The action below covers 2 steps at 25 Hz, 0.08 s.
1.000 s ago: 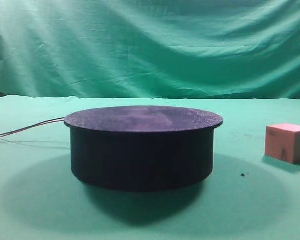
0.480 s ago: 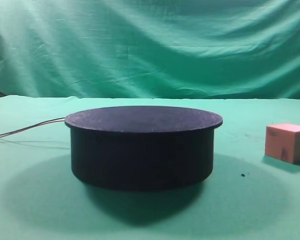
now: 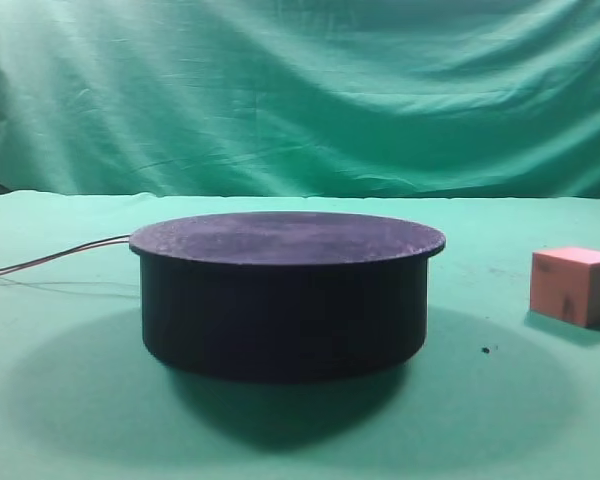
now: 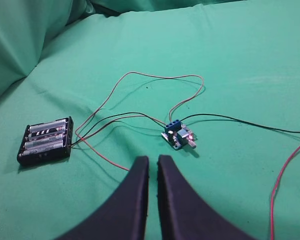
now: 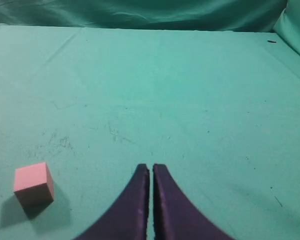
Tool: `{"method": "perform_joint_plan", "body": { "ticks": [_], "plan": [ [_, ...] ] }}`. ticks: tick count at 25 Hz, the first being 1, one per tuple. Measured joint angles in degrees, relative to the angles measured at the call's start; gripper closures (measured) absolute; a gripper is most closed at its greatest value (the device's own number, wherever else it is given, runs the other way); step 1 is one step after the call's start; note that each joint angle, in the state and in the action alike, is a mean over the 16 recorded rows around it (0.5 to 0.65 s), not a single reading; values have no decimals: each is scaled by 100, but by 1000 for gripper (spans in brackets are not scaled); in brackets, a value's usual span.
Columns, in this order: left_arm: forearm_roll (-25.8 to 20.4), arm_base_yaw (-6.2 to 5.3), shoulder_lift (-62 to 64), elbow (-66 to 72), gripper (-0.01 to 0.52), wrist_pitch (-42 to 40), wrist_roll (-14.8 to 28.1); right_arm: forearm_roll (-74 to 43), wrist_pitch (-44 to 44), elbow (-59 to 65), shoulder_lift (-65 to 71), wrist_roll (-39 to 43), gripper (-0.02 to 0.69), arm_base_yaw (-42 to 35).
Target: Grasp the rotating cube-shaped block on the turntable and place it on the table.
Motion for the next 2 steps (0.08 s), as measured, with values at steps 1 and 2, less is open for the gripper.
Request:
{"method": "perform_joint_plan", "body": {
  "ticks": [1, 2],
  "plan": [
    [0, 0, 0, 0, 514, 0, 0, 1, 0, 0, 0, 0, 665, 0],
    [0, 0, 0, 0, 514, 0, 0, 2, 0, 0, 0, 0, 665, 0]
  ]
}}
